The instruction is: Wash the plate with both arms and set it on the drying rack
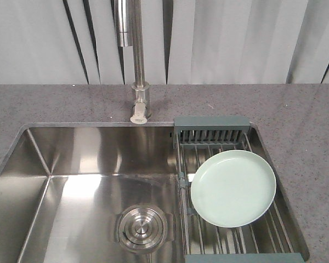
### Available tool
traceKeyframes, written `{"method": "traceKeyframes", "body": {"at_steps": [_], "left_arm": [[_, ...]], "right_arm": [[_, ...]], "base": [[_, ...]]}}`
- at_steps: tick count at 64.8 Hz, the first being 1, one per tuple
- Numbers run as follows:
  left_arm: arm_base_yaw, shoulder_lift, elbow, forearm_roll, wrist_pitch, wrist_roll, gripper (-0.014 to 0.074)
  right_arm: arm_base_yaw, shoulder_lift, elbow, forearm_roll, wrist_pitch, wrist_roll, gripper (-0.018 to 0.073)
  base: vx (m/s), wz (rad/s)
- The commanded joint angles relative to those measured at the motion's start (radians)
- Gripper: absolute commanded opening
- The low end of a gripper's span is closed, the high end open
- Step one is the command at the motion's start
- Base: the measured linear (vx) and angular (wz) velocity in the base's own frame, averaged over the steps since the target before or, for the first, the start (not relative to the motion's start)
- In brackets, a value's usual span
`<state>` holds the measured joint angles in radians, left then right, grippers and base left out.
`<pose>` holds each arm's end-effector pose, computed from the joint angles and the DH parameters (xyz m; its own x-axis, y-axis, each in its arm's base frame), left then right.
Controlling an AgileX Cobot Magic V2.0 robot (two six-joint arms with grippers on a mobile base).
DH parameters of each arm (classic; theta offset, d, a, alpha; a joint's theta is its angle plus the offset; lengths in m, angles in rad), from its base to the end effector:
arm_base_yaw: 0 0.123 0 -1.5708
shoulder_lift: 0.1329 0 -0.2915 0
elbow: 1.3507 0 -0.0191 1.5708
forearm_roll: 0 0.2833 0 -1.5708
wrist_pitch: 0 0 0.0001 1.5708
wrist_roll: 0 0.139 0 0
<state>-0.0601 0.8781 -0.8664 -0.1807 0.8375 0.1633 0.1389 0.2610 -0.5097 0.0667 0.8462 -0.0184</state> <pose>0.2251 -0.0322 0.3161 -0.6761 0.0820 -0.7322 0.1850 0.9808 -0.0610 0.1111 0.0225 0.2785 -0.4873 -0.0421 -0.8722 -0.1689 0.9845 0.0469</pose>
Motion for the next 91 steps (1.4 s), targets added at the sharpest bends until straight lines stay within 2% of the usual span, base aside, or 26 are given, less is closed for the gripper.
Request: {"method": "traceKeyframes", "body": {"at_steps": [1, 17, 24, 35, 49, 56, 65, 71, 82, 91], "left_arm": [[0.000, 0.047, -0.056, -0.012, -0.050, -0.004, 0.0463], [0.000, 0.185, -0.097, -0.012, -0.062, -0.004, 0.0463], [0.000, 0.248, -0.097, -0.012, -0.079, 0.002, 0.0434], [0.000, 0.338, -0.097, -0.012, -0.114, 0.002, 0.0275], [0.000, 0.415, -0.097, -0.017, -0.180, 0.029, 0.0001], [0.000, 0.444, -0.097, -0.039, -0.205, 0.076, -0.0008], [0.000, 0.476, -0.113, -0.138, -0.204, 0.205, -0.0008], [0.000, 0.498, -0.149, -0.246, -0.189, 0.348, -0.0008], [-0.001, 0.551, -0.226, -0.507, -0.168, 0.665, -0.0008], [-0.003, 0.615, -0.288, -0.698, -0.104, 0.895, -0.0008]], "right_arm": [[-0.001, 0.009, -0.027, -0.002, -0.065, -0.008, 0.0330], [-0.001, 0.009, -0.027, -0.002, -0.066, -0.008, 0.0330], [-0.001, 0.009, -0.027, -0.002, -0.066, -0.008, 0.0330], [-0.001, 0.009, -0.027, -0.002, -0.066, -0.008, 0.0330], [-0.001, 0.009, -0.027, -0.002, -0.066, -0.008, 0.0330], [-0.001, 0.009, -0.027, -0.002, -0.066, -0.008, 0.0330], [-0.001, 0.009, -0.027, -0.002, -0.066, -0.008, 0.0330], [-0.001, 0.009, -0.027, -0.002, -0.066, -0.008, 0.0330], [-0.001, 0.009, -0.027, -0.002, -0.066, -0.008, 0.0330], [-0.001, 0.009, -0.027, -0.002, -0.066, -0.008, 0.0330]], "base": [[0.00, 0.00], [0.00, 0.00], [0.00, 0.00], [0.00, 0.00], [0.00, 0.00], [0.00, 0.00], [0.00, 0.00], [0.00, 0.00], [0.00, 0.00], [0.00, 0.00]]}}
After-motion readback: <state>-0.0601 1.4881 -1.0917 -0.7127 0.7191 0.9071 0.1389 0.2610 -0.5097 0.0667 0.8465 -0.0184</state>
